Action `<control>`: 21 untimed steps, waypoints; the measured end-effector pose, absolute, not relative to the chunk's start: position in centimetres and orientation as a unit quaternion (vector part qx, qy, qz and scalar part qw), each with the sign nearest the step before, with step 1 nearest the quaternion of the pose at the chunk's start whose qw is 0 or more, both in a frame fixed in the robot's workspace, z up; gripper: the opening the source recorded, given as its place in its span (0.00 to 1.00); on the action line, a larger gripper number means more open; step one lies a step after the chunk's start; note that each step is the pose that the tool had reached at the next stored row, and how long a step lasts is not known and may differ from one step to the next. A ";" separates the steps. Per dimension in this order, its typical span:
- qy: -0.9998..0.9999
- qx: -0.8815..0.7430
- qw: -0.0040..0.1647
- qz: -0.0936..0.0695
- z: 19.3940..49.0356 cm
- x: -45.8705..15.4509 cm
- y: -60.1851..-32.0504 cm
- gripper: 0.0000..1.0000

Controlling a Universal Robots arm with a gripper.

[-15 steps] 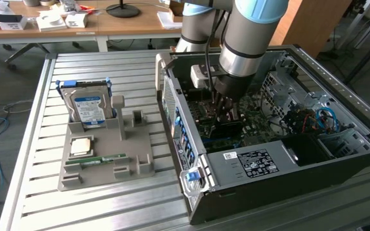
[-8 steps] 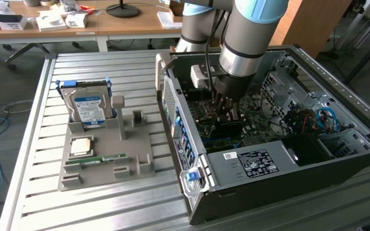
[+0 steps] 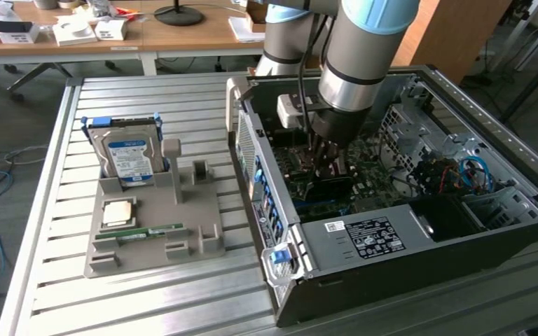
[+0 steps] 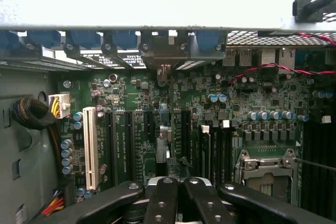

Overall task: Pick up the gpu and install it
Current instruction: 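Press down on the gpu until it lock into place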

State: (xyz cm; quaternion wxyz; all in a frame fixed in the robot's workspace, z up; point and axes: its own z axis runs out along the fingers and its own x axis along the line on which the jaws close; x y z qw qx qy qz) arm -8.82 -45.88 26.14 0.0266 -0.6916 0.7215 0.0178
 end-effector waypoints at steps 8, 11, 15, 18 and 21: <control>0.722 -0.692 0.025 0.017 28.3 -8.8 -45.9 0.11; 0.722 -0.692 0.025 0.017 29.3 -8.8 -45.9 0.11; 0.722 -0.692 0.026 0.017 30.9 -8.8 -45.9 0.11; 0.722 -0.692 0.025 0.017 31.9 -8.8 -45.9 0.11; 0.722 -0.692 0.025 0.017 32.5 -8.8 -45.9 0.11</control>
